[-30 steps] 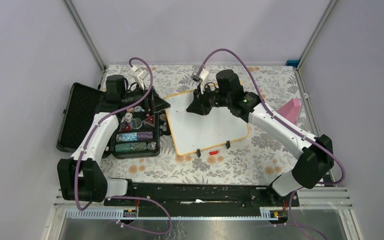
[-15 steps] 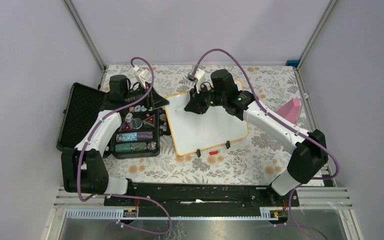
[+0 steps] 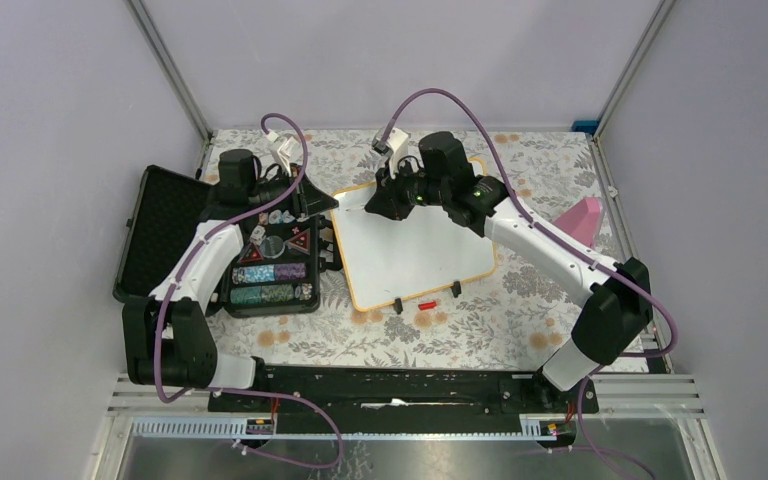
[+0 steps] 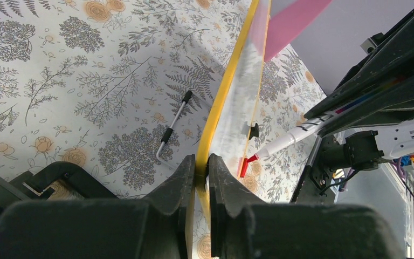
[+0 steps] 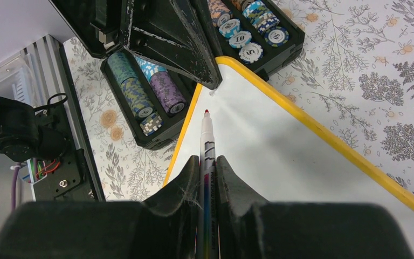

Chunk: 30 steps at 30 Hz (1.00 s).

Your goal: Write a sentence on the whiteboard

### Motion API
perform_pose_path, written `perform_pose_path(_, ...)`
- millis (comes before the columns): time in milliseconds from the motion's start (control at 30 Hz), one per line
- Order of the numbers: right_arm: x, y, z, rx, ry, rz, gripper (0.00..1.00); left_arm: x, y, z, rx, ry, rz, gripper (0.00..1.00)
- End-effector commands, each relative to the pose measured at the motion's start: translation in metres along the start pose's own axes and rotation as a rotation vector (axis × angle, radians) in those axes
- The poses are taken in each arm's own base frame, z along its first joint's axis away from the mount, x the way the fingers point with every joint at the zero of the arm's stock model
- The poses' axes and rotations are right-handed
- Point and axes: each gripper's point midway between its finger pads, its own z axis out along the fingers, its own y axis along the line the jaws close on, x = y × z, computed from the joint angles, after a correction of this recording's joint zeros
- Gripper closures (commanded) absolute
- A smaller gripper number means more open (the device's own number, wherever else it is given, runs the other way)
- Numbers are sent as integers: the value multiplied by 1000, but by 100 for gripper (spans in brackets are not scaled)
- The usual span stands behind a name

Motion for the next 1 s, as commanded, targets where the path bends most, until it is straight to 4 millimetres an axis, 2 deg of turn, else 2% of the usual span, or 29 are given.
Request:
perform_pose_path(0, -13, 1, 1, 13, -23, -29, 100, -4, 5, 0, -20, -19, 41, 100)
perform_pose_path(633, -2, -13, 8, 60, 9, -40, 100, -3, 4, 0, -13, -16, 43, 100)
perform_pose_path(967, -2, -12, 17, 48, 15, -42, 100, -2, 5, 0, -14, -13, 45, 100)
